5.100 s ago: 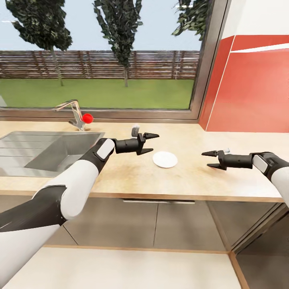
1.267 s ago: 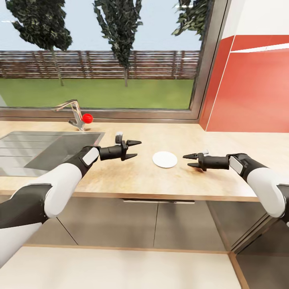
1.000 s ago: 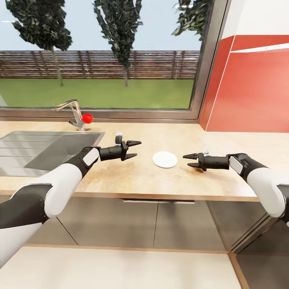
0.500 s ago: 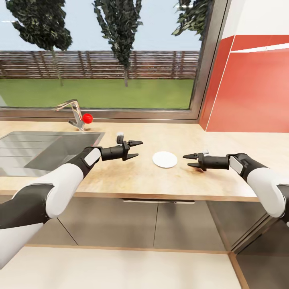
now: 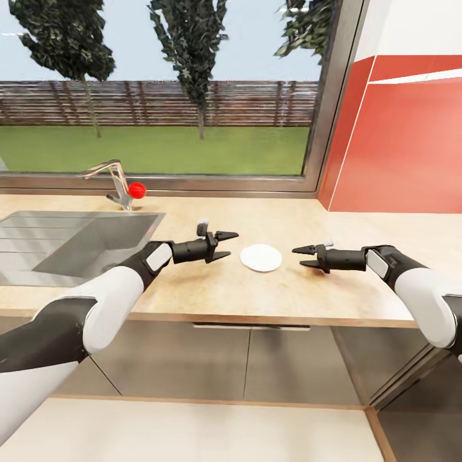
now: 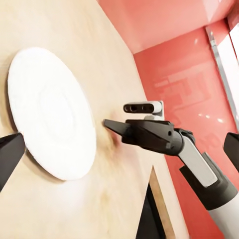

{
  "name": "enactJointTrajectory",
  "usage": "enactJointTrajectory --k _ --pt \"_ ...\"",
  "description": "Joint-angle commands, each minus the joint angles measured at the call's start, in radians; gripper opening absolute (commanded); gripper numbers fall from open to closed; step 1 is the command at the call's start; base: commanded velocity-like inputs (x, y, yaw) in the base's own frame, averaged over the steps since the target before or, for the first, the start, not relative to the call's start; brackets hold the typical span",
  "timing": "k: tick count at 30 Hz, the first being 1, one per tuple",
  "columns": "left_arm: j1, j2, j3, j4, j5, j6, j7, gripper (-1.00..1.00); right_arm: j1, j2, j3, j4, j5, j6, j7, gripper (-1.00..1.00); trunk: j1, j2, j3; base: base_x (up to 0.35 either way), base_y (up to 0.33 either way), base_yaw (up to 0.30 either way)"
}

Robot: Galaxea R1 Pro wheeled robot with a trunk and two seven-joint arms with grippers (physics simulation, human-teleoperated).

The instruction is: Set up a coffee station on the kitchen countertop: keep the coffee maker on the countertop, move the bottle of coffee from the kitchen shelf to the counter next to the coffee maker, place a paper coffee filter on top of the coffee maker, put the saucer next to the coffee maker with the coffee cup on the saucer, and place the electric kettle next to the coffee maker.

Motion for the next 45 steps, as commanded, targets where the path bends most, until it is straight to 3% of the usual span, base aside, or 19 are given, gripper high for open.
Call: enactJointTrajectory --k 1,12,41,45 --pt "0.000 -0.004 0.003 0.001 -0.001 0.003 -0.001 1.00 0.000 0.000 0.008 0.000 0.001 0.005 -0.001 1.00 0.000 0.000 -0.001 0.003 -0.002 0.000" --pt "0.001 -0.020 0.003 0.004 -0.007 -0.005 0.000 1.00 0.000 0.001 0.008 0.000 0.001 0.005 -0.001 1.00 0.000 0.000 -0.001 0.001 0.000 0.000" --pt "0.001 -0.008 0.004 0.010 -0.007 -0.004 0.014 1.00 0.000 0.000 0.006 0.000 0.001 0.005 0.002 1.00 0.000 0.000 -0.001 0.000 0.000 0.000" --pt "0.001 -0.008 0.004 0.010 -0.007 -0.004 0.045 1.00 0.000 0.000 0.006 0.000 0.001 0.005 0.002 1.00 0.000 0.000 -0.001 0.000 0.000 0.000"
